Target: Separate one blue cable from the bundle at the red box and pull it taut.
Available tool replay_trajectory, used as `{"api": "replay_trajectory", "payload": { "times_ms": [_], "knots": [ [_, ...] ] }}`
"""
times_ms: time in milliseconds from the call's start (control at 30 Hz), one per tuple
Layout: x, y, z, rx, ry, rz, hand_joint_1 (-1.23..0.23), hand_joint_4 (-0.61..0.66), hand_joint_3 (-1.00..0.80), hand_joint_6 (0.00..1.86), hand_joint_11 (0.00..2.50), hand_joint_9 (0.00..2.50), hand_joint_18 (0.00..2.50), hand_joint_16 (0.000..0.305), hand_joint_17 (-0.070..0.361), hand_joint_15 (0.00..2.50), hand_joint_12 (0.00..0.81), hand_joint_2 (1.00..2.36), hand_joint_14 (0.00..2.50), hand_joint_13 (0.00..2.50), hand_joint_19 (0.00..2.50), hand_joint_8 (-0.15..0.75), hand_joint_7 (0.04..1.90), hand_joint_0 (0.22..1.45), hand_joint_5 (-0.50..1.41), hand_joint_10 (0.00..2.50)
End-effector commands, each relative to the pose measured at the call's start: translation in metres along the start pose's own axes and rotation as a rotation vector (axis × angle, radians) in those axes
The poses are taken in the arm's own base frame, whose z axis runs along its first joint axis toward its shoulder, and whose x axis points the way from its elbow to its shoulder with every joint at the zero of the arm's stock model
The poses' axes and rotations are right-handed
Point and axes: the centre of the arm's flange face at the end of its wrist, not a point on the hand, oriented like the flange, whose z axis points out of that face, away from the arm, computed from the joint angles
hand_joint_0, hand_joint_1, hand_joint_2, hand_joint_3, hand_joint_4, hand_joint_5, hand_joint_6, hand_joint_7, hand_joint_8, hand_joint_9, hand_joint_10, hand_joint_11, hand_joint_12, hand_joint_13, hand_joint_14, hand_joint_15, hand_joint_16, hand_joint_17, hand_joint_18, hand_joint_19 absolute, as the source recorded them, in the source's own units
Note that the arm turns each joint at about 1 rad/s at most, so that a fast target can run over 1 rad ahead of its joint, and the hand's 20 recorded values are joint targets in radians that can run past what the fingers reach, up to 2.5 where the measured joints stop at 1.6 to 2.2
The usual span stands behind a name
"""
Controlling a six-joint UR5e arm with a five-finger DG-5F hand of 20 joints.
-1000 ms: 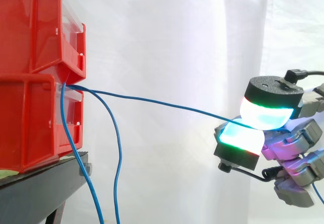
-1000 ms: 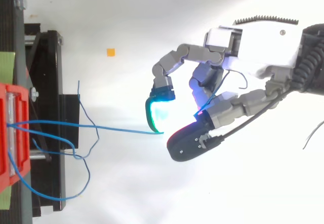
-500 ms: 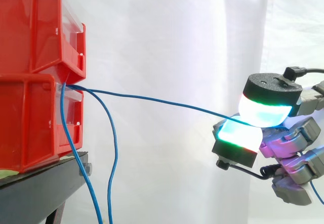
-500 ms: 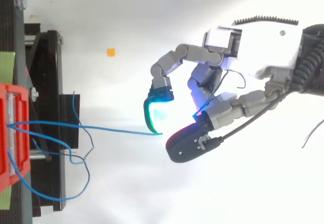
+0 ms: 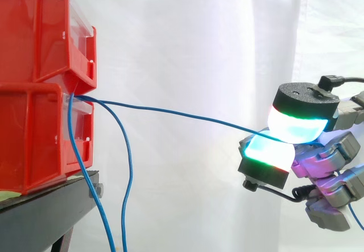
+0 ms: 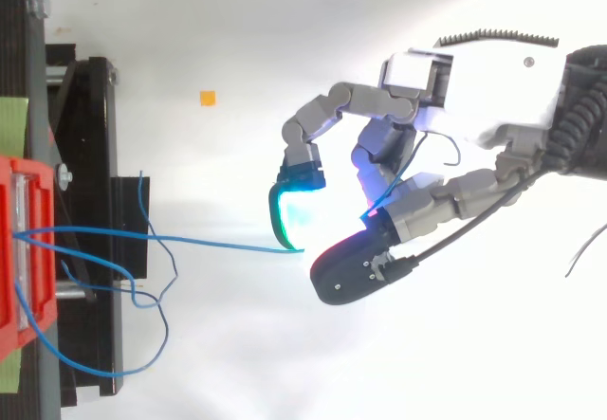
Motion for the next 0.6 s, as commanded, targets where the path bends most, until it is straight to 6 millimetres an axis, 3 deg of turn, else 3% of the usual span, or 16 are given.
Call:
{"api": "replay_trajectory", "payload": {
  "times_ms": [0,567],
  "knots": [
    [0.0000,0.0000,0.0002,-0.001,0.000,0.000,-0.81,-0.11,-0.07,0.96,1.74,1.14,1.07,0.060,0.134,1.71,0.400,1.02,0.14,1.49,0.96,0.343,1.35,0.75,-0.14,1.12],
    [0.0000,-0.0002,0.0000,0.000,0.000,0.000,-0.82,-0.11,-0.07,0.96,1.76,1.14,1.07,0.060,0.135,1.71,0.409,1.02,0.13,1.49,0.95,0.353,1.33,0.74,-0.14,1.12]
  ]
}}
